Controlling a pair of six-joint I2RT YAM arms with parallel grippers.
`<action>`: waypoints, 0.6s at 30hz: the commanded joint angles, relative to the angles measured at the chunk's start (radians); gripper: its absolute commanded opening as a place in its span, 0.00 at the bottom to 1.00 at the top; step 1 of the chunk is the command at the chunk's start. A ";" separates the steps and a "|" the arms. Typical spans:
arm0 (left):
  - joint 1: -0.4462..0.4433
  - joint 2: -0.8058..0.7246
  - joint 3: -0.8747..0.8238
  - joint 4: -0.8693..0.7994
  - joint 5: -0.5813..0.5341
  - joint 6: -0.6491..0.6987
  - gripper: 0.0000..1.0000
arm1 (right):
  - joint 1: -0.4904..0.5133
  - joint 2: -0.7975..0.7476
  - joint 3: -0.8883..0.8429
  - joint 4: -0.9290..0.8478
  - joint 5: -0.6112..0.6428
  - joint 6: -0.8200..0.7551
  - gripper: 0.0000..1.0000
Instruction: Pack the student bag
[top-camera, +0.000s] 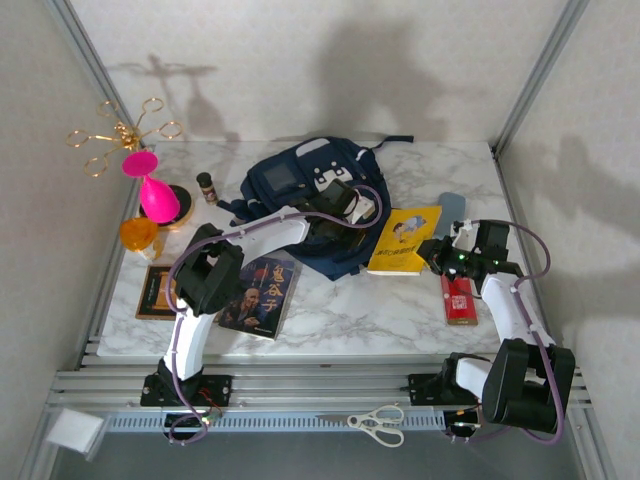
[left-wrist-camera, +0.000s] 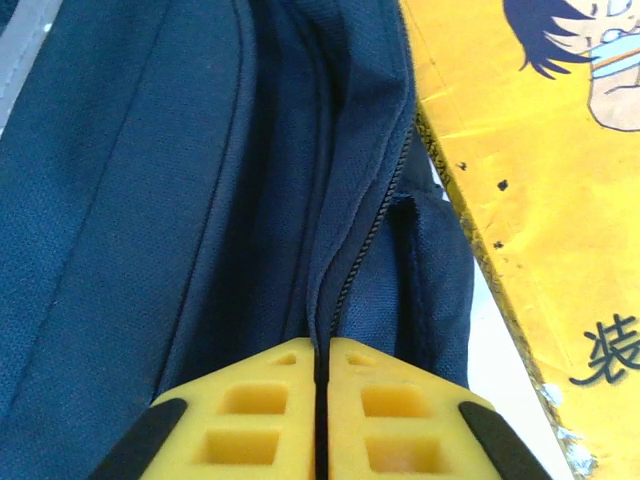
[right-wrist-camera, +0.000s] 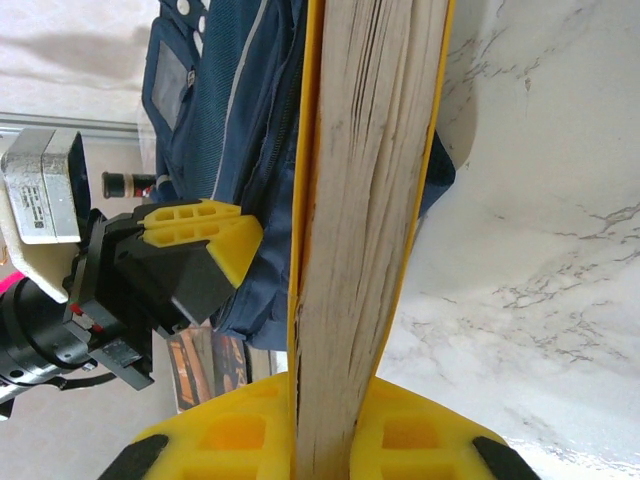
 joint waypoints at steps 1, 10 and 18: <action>0.001 -0.001 0.035 0.003 -0.031 0.016 0.05 | 0.005 -0.029 0.008 0.036 -0.032 -0.009 0.00; 0.008 -0.036 0.033 0.018 0.008 0.010 0.08 | 0.004 -0.030 0.012 0.034 -0.031 -0.009 0.00; 0.025 -0.056 0.011 0.038 0.049 -0.019 0.10 | 0.005 -0.029 0.011 0.033 -0.033 -0.012 0.00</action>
